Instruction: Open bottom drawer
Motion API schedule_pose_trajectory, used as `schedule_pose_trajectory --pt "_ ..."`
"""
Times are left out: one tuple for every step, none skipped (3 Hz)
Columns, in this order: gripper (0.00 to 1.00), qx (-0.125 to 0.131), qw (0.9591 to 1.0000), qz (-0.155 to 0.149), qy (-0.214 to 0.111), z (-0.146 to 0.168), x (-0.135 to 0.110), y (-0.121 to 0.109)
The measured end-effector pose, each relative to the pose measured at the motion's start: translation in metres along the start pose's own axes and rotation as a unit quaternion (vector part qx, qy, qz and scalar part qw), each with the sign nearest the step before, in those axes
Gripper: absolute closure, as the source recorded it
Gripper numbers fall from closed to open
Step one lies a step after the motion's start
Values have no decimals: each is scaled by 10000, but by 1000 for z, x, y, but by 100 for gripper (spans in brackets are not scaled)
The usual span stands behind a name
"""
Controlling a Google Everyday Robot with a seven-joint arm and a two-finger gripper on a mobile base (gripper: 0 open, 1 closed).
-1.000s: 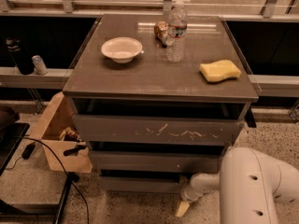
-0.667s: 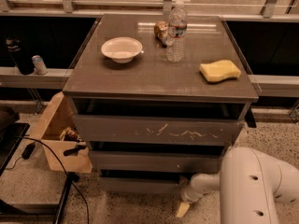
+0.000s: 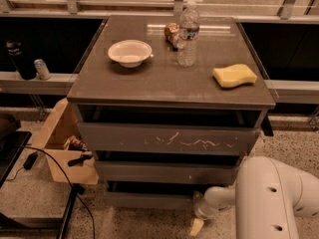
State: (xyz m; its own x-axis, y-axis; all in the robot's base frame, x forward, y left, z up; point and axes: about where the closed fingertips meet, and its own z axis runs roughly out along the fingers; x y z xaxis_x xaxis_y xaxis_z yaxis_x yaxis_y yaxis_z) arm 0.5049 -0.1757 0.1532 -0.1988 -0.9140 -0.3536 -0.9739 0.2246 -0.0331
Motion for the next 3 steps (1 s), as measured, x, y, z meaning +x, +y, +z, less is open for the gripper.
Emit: schedule_pose_trajectory --pt "0 -83 10000 16 41 -3 4 8" --pt "0 -176 9998 25 85 -7 8 16" --pt "0 -213 9997 25 97 -4 7 17"
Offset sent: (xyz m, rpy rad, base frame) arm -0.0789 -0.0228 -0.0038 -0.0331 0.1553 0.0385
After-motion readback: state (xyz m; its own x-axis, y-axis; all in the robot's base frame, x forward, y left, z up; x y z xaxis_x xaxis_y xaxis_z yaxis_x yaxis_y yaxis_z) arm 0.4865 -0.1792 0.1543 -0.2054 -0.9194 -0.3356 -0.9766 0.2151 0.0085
